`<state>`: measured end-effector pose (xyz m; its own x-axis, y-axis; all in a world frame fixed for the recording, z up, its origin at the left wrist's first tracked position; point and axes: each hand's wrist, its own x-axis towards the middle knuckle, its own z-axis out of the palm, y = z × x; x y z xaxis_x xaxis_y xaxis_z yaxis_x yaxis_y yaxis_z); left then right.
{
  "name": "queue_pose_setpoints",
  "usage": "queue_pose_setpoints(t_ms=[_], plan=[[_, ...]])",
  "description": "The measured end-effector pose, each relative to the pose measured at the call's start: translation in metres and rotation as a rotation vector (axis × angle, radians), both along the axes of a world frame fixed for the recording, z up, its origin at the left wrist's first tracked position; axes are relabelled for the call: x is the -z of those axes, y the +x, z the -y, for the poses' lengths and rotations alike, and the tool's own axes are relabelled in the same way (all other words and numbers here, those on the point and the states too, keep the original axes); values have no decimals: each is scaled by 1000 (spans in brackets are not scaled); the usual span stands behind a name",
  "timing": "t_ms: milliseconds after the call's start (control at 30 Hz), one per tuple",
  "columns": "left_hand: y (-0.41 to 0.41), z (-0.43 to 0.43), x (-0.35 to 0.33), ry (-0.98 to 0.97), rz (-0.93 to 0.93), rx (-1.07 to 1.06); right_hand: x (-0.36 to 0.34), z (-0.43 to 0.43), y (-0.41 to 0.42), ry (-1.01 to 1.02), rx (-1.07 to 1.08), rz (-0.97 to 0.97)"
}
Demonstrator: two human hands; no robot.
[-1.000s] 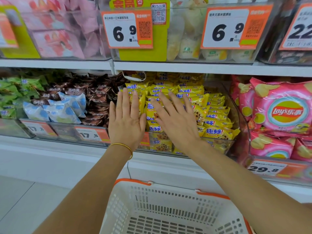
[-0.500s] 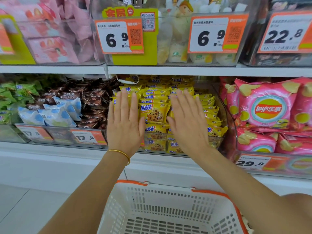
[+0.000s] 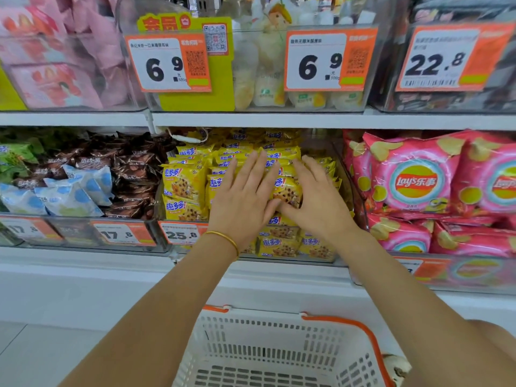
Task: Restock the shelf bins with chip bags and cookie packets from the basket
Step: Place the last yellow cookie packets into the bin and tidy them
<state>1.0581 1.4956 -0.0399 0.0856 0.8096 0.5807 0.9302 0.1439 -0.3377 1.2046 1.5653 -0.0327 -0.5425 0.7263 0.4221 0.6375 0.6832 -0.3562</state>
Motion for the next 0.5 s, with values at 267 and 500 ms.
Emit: queue_pose_setpoints(t_ms=[267,500], plan=[[-3,-6,-4,-13,25,22,-6,-4,4,-8,-26,25],[-1,-3,-4,-18,86,58,-15,7,10,-38,-46,74]])
